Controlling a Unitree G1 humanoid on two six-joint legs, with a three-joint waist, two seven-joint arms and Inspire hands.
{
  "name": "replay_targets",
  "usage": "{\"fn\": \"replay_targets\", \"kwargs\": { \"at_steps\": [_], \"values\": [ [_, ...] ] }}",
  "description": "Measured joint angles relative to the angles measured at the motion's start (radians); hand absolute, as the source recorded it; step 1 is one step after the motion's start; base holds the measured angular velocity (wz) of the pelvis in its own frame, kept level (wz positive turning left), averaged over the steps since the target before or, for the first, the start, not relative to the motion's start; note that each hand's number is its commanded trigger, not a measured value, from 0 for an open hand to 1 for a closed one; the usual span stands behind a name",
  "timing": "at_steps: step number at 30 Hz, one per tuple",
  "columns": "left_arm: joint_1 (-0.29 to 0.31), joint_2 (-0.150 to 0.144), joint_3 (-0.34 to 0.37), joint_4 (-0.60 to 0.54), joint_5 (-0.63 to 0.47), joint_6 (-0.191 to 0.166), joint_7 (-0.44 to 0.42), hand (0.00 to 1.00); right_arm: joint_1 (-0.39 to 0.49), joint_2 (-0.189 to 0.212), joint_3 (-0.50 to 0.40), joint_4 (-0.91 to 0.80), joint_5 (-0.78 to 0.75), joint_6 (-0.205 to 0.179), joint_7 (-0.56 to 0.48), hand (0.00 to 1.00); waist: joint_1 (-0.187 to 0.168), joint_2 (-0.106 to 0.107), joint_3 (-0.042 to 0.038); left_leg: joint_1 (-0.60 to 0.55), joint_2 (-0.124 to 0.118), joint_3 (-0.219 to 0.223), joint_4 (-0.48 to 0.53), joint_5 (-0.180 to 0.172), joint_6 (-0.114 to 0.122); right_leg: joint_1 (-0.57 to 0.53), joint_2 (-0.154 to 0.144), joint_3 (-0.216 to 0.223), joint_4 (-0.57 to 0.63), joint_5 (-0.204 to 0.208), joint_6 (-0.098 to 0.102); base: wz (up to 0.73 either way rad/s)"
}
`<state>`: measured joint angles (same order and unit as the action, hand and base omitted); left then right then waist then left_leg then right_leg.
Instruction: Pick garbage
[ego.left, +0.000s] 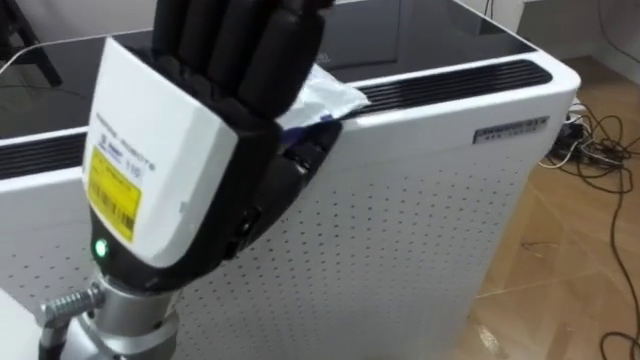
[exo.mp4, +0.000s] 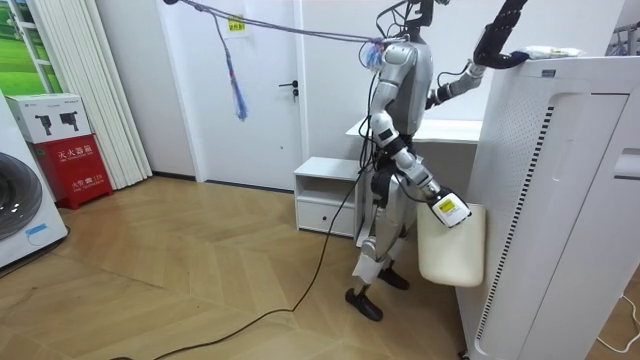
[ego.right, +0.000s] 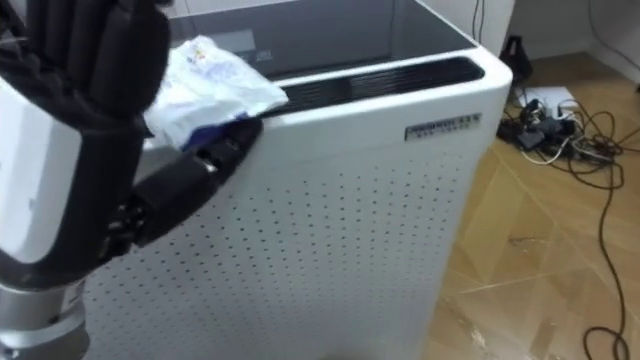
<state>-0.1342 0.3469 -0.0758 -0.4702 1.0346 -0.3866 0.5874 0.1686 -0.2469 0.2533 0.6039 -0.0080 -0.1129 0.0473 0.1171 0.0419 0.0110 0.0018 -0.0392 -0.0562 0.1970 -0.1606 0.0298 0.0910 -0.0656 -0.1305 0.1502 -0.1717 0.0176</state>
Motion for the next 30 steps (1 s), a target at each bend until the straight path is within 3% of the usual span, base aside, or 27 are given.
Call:
{"fn": "replay_targets", "kwargs": {
  "at_steps": [6, 10, 16, 22, 24, 30],
  "values": [
    [0.042, -0.001, 0.002, 0.0, 0.0, 0.021, -0.012, 0.0, 0.0, -0.007, -0.003, 0.0, 0.0, 0.006, 0.059, 1.0, -0.003, 0.025, 0.0027, 0.002, -0.003, 0.001, 0.005, 0.0, 0.001, -0.004, 0.002, -0.006, 0.014, -0.001, 0.002, -0.01],
    [0.087, -0.001, 0.031, 0.0, 0.0, 0.021, -0.017, 0.0, 0.0, -0.016, -0.003, 0.0, 0.0, 0.006, 0.085, 1.0, -0.003, 0.034, -0.0038, 0.004, -0.006, 0.0, 0.006, 0.002, 0.001, -0.005, 0.001, -0.006, 0.017, -0.004, 0.003, 0.02],
    [0.131, -0.001, 0.064, -0.001, 0.0, 0.017, -0.017, 0.0, 0.0, -0.015, -0.003, 0.001, 0.001, 0.006, 0.109, 1.0, 0.0, 0.018, -0.001, 0.004, -0.008, -0.001, 0.008, 0.003, 0.002, -0.003, -0.001, -0.009, 0.018, -0.009, 0.005, 0.02],
    [0.139, 0.001, 0.063, -0.001, 0.0, 0.016, -0.023, 0.0, -0.002, -0.015, -0.002, 0.001, 0.001, 0.006, 0.109, 1.0, 0.0, 0.001, -0.0046, 0.005, -0.008, -0.001, 0.008, 0.003, 0.002, 0.005, -0.001, -0.009, 0.017, -0.01, 0.004, 0.0],
    [0.14, 0.03, 0.063, 0.0, -0.001, 0.019, -0.042, 0.0, -0.003, -0.015, -0.002, 0.001, 0.001, 0.006, 0.108, 1.0, 0.0, -0.004, -0.0047, 0.009, -0.008, -0.002, 0.008, 0.003, 0.002, 0.01, -0.001, -0.009, 0.016, -0.01, 0.004, 0.0],
    [0.148, 0.069, 0.061, 0.013, -0.001, 0.033, -0.072, 0.0, -0.011, -0.021, -0.001, 0.001, 0.003, 0.021, 0.109, 1.0, 0.0, 0.005, -0.002, 0.009, -0.009, -0.006, 0.009, 0.002, 0.002, 0.012, -0.001, -0.012, 0.018, -0.01, 0.004, 0.0]
  ]
}}
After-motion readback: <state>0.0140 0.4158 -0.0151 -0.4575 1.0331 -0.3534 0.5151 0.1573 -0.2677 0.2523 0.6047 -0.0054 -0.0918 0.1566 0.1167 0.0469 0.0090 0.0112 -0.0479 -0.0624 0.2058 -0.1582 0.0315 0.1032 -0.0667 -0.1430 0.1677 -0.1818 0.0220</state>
